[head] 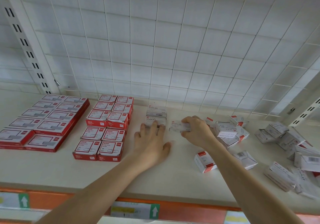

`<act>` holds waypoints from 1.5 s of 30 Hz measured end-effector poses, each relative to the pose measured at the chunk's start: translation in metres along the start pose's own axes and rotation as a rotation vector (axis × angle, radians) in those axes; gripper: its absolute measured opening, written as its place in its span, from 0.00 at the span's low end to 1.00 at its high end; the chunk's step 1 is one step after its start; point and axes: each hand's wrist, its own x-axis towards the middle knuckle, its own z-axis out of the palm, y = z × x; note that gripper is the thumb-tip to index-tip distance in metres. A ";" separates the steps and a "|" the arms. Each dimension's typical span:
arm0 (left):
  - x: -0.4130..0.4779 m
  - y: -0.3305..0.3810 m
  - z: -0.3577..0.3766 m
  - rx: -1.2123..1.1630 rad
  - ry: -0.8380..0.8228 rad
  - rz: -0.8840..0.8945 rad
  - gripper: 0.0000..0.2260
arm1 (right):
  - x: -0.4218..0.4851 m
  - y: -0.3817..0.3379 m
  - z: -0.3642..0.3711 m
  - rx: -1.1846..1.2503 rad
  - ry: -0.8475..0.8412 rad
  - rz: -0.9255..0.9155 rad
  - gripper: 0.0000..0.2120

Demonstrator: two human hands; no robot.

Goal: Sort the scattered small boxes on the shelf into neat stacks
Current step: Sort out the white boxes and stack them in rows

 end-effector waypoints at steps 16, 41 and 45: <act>0.002 0.000 0.000 -0.004 -0.021 -0.010 0.28 | 0.001 0.002 0.002 -0.005 0.014 -0.005 0.21; -0.011 -0.012 -0.017 0.012 -0.046 -0.181 0.30 | 0.030 -0.053 0.032 -0.001 0.103 -0.124 0.24; -0.011 -0.014 -0.018 -0.009 -0.008 -0.177 0.31 | 0.028 -0.046 0.031 0.043 0.105 -0.120 0.21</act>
